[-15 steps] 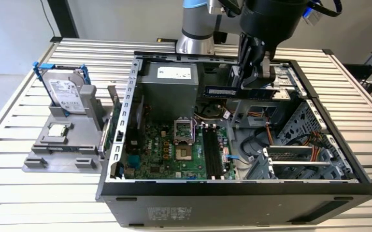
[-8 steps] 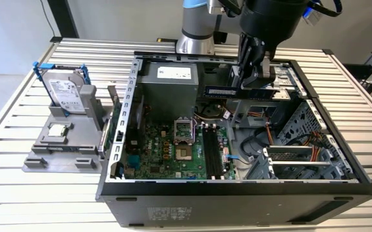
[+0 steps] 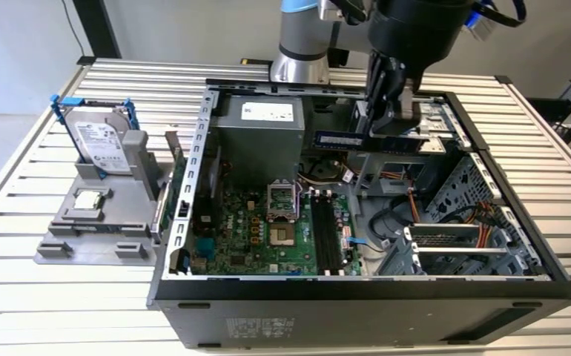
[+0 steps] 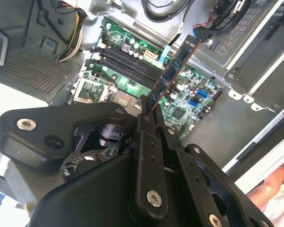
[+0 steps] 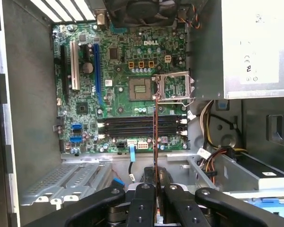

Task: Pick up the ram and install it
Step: 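Insert the ram into the slot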

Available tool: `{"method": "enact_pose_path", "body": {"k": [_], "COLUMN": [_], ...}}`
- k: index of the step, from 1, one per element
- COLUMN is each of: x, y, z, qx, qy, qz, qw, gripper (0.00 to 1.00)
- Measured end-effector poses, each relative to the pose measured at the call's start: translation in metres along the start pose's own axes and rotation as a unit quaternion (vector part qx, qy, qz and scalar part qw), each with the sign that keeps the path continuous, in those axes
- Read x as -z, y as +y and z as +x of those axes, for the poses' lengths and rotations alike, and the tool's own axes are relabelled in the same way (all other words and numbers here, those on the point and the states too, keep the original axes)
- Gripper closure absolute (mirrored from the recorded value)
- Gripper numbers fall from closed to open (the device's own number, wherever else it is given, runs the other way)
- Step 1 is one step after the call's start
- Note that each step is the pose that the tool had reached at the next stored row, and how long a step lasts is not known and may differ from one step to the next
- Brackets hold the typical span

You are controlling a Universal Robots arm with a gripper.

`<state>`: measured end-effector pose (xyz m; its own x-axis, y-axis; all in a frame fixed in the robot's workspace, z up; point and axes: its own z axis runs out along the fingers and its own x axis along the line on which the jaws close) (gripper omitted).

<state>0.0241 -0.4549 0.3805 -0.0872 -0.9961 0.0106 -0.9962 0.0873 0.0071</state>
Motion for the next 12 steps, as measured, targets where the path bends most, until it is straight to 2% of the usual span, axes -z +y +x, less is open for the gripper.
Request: {"method": "enact_pose_path", "body": {"k": [3, 6, 12], "x": [0.0, 0.0, 0.0], "y": [0.0, 0.0, 0.0], "z": [0.0, 0.0, 0.0], "qx": [-0.018, -0.037, -0.042], "qy": [-0.0001, -0.0003, -0.0003], "qz": [-0.0002, -0.0004, -0.0004], "qw": [0.99984, 0.99931, 0.99913], "gripper": [1.0, 1.0, 1.0]}}
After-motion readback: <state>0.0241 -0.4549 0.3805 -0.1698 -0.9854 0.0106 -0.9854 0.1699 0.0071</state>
